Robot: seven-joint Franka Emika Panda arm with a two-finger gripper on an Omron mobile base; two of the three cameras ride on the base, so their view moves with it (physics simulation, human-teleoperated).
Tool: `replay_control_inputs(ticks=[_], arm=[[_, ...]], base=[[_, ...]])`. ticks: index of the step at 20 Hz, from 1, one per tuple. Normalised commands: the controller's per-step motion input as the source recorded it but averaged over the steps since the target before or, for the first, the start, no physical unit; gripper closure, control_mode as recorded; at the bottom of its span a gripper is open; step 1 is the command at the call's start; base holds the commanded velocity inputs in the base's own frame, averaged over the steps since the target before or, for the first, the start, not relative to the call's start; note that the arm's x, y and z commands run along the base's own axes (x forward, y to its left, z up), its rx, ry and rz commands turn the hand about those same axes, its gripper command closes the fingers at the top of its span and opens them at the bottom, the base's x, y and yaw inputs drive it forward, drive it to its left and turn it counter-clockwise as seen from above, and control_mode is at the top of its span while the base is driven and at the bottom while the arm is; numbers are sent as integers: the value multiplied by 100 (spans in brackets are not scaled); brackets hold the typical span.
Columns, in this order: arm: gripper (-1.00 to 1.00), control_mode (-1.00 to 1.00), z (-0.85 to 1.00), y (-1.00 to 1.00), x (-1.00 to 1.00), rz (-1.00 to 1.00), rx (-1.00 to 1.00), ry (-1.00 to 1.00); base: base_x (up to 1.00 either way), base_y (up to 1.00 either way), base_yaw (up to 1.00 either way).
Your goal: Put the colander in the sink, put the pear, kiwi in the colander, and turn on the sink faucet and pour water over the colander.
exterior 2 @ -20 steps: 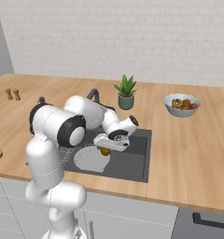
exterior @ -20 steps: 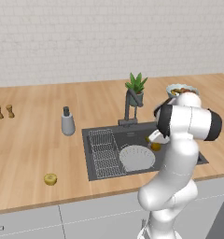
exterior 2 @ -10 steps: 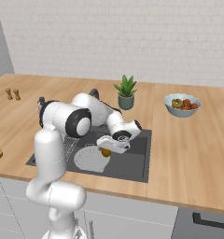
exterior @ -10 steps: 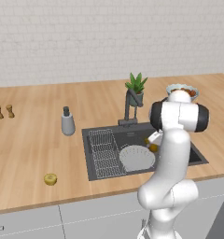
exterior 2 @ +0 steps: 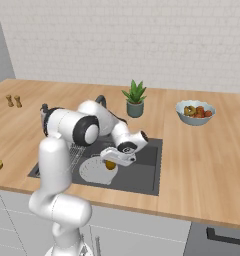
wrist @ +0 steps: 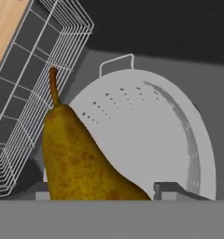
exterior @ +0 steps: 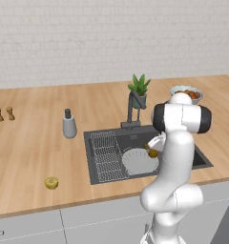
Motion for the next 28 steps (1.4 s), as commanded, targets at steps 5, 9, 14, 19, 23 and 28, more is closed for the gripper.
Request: replay_control_inputs(ticks=[5,9,14,19,23,28], arm=[[100,-100,-26,0,-1,0,0,-2],[100,-100,-22,0,2,0,0,0],[100,-100,-15,0,4,0,0,-2],[100,-100,-3,7,-1,0,0,-6],[-100,-100,0,6,-8,0,-2,-9],[-100,-100,9,0,-13,0,-6,-9]], base=[[0,0,0],[0,0,0],[0,0,0],[0,0,0],[0,0,0],[0,0,0]])
